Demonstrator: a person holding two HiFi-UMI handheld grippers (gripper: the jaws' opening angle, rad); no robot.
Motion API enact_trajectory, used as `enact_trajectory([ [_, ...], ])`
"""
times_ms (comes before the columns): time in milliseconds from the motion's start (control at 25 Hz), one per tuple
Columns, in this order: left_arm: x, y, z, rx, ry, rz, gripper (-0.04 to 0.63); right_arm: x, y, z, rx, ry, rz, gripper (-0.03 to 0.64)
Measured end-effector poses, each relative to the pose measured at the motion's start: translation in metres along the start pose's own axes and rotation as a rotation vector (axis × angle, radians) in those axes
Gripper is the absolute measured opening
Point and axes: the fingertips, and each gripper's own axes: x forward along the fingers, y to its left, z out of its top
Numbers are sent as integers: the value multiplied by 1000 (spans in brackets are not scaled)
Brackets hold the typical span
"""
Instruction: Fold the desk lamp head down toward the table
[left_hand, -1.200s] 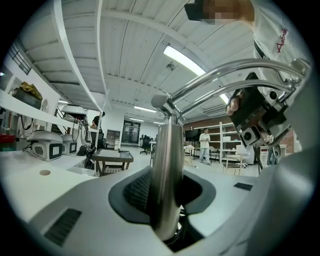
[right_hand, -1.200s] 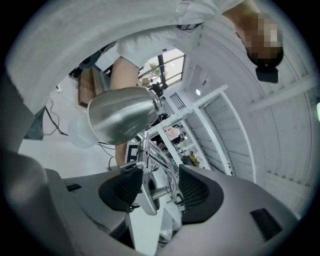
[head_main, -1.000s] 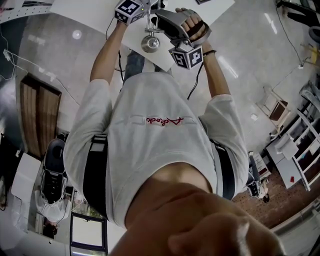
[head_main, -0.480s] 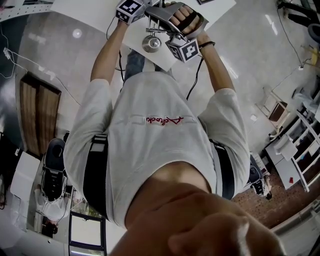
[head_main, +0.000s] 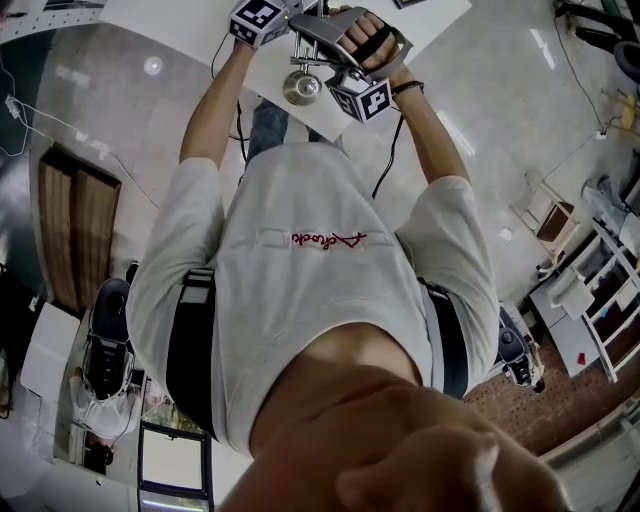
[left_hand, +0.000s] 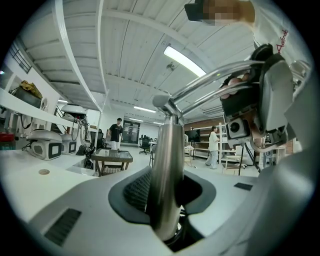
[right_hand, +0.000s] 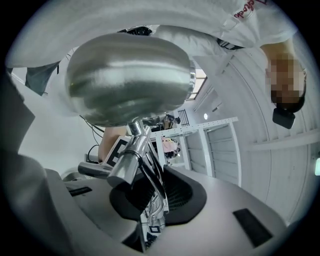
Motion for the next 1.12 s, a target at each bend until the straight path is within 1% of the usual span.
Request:
enact_trajectory([
  [160, 0, 0, 0, 0, 0, -2, 146, -1, 0, 1, 19, -4, -23, 46],
  [320, 0, 0, 1, 1, 0, -3, 146, -1, 4, 2, -18, -8, -36, 46],
  [640, 0, -2, 4, 0, -4, -8, 146, -3, 10, 3, -16, -2, -90, 46],
  [960, 0, -3, 1, -1, -2, -12, 146, -3, 18, 3, 12, 0, -79, 54],
  [1000, 0, -4, -1, -7, -2, -12, 147, -3, 19, 4, 18, -1, -65, 58],
  [1040, -1, -4, -2, -15, -2, -11, 149, -3, 22, 4, 22, -2, -40, 77],
  [1120, -1, -3, -3, -26, -5, -1, 156, -4, 32, 4, 30, -2, 15, 163],
])
